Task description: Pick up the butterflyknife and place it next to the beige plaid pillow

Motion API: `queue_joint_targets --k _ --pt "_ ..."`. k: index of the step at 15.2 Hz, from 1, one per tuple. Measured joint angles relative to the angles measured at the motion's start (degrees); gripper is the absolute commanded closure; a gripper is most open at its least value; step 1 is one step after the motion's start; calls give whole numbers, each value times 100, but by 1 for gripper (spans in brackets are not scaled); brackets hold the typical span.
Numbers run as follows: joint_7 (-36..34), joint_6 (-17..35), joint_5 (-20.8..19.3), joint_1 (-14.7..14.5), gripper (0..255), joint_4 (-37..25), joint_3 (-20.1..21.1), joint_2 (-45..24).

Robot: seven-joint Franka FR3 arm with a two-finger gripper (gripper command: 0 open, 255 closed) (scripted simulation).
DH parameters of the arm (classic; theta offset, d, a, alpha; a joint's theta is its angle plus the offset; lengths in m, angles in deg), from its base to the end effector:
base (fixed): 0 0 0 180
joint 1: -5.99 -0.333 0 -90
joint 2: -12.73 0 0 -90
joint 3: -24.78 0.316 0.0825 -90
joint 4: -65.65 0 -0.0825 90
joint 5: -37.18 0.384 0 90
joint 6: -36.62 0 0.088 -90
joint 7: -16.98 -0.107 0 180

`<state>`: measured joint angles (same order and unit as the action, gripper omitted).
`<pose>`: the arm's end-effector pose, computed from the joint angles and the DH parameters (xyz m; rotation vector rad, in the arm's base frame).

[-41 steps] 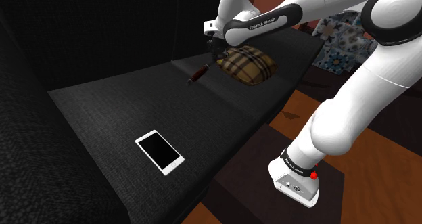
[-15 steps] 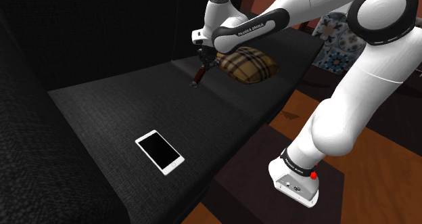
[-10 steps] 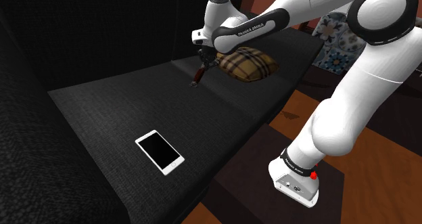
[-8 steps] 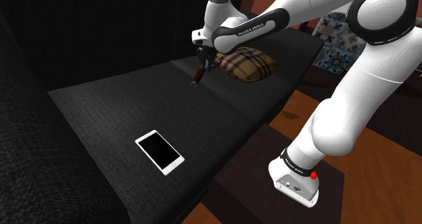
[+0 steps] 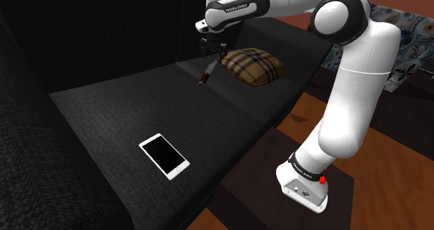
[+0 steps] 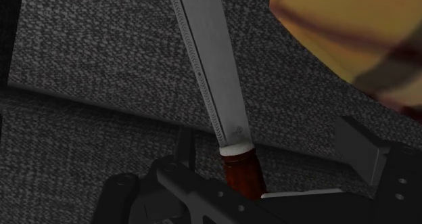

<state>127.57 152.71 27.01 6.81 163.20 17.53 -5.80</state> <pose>0.6413 -0.0939 0.4074 1.7928 2.4394 -0.2594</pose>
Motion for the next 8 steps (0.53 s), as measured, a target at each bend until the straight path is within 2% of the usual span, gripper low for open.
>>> queue_joint_targets --k 3,8 --pt "242 -76 67 79 0 -194 10 -202" --pt "261 229 68 118 0 -12 2 -338"
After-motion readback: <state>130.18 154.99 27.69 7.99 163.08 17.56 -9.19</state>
